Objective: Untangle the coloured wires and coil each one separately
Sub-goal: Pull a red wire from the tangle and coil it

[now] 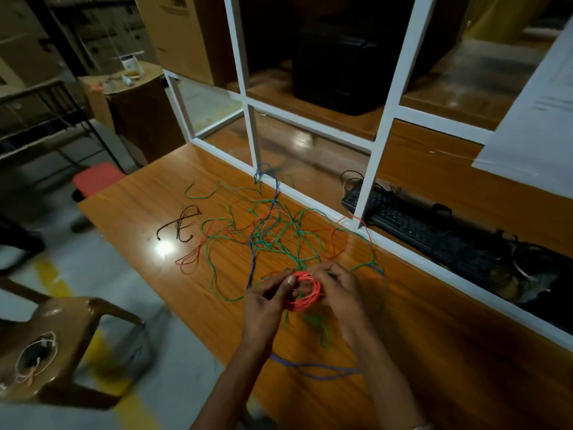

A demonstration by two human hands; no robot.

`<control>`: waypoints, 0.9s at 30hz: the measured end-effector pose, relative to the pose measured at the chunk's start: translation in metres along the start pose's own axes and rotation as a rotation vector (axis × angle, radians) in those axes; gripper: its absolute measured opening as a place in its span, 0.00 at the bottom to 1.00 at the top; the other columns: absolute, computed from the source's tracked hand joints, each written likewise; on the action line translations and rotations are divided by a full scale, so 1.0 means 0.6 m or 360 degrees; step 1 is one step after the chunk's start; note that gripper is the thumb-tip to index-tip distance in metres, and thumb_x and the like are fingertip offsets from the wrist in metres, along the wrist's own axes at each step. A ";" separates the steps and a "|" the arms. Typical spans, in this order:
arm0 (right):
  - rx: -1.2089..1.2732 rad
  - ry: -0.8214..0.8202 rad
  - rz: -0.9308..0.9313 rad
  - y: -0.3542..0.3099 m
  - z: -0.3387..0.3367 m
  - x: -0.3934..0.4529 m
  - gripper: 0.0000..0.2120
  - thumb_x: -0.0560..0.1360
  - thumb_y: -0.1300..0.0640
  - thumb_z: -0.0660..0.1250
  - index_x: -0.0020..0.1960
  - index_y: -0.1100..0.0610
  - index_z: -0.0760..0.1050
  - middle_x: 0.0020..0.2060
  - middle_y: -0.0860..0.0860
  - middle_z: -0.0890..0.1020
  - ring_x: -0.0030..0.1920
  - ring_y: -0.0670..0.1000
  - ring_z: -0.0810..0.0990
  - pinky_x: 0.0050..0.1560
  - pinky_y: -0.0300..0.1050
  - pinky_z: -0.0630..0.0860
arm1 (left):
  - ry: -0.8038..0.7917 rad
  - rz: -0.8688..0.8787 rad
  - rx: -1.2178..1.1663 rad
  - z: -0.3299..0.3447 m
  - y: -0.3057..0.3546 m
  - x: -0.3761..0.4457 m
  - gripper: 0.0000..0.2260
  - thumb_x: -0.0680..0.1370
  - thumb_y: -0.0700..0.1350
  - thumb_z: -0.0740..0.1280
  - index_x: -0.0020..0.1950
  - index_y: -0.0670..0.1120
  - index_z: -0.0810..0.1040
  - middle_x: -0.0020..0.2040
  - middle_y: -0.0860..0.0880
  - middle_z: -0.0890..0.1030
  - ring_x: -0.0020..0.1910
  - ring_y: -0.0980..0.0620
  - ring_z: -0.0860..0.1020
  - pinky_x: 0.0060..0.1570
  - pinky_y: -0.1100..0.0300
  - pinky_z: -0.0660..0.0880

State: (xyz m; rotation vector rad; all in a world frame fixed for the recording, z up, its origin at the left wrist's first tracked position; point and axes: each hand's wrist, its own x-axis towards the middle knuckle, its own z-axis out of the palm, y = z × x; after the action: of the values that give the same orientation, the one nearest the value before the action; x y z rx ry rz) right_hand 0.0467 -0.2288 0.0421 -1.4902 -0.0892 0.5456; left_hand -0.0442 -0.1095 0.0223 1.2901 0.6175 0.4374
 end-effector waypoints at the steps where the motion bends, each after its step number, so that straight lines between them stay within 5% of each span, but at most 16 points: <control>1: -0.0040 -0.0009 0.0015 -0.001 0.011 0.008 0.05 0.80 0.59 0.69 0.47 0.57 0.83 0.41 0.52 0.88 0.40 0.50 0.86 0.42 0.46 0.80 | 0.0002 -0.0030 -0.0027 -0.010 0.000 0.010 0.07 0.79 0.42 0.74 0.56 0.46 0.88 0.48 0.42 0.89 0.44 0.51 0.84 0.44 0.54 0.79; 5: -0.0105 -0.0063 0.0094 -0.012 0.068 0.046 0.05 0.80 0.60 0.69 0.49 0.57 0.83 0.44 0.53 0.87 0.41 0.48 0.85 0.38 0.41 0.80 | 0.0013 -0.0083 -0.0069 -0.060 0.009 0.062 0.08 0.80 0.41 0.74 0.58 0.44 0.87 0.45 0.39 0.87 0.41 0.48 0.83 0.41 0.54 0.78; 11: -0.0177 -0.0305 0.0283 -0.003 0.235 0.138 0.04 0.79 0.53 0.70 0.51 0.51 0.84 0.49 0.53 0.88 0.47 0.52 0.85 0.46 0.50 0.82 | 0.0073 -0.0063 0.0006 -0.214 0.057 0.167 0.07 0.81 0.42 0.72 0.58 0.43 0.87 0.42 0.40 0.86 0.40 0.47 0.82 0.39 0.54 0.78; 19: -0.0494 -0.0530 0.0402 0.026 0.479 0.297 0.05 0.81 0.56 0.68 0.55 0.55 0.81 0.46 0.52 0.86 0.43 0.50 0.84 0.38 0.41 0.76 | 0.0313 -0.0093 0.0140 -0.434 0.072 0.311 0.09 0.81 0.44 0.72 0.59 0.43 0.86 0.44 0.44 0.88 0.43 0.48 0.84 0.41 0.55 0.81; 22: -0.0710 -0.0508 0.0389 0.061 0.550 0.370 0.02 0.79 0.58 0.69 0.49 0.55 0.80 0.42 0.53 0.84 0.34 0.48 0.81 0.30 0.38 0.73 | 0.0437 -0.0100 0.0166 -0.492 0.073 0.351 0.09 0.81 0.44 0.72 0.59 0.43 0.87 0.43 0.44 0.87 0.43 0.47 0.85 0.41 0.55 0.82; 27: -0.1341 -0.0324 0.0160 0.122 0.629 0.474 0.06 0.74 0.56 0.66 0.43 0.55 0.81 0.49 0.55 0.87 0.50 0.59 0.84 0.46 0.49 0.82 | 0.0506 -0.0179 0.0111 -0.555 0.069 0.400 0.10 0.81 0.44 0.73 0.60 0.43 0.86 0.45 0.41 0.87 0.44 0.46 0.85 0.44 0.55 0.83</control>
State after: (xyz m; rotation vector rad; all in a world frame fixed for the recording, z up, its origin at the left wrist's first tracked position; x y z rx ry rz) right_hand 0.1302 0.2292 -0.0668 -2.2578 -0.4487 0.7935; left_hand -0.0744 0.2986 -0.0314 1.2543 0.9752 0.5365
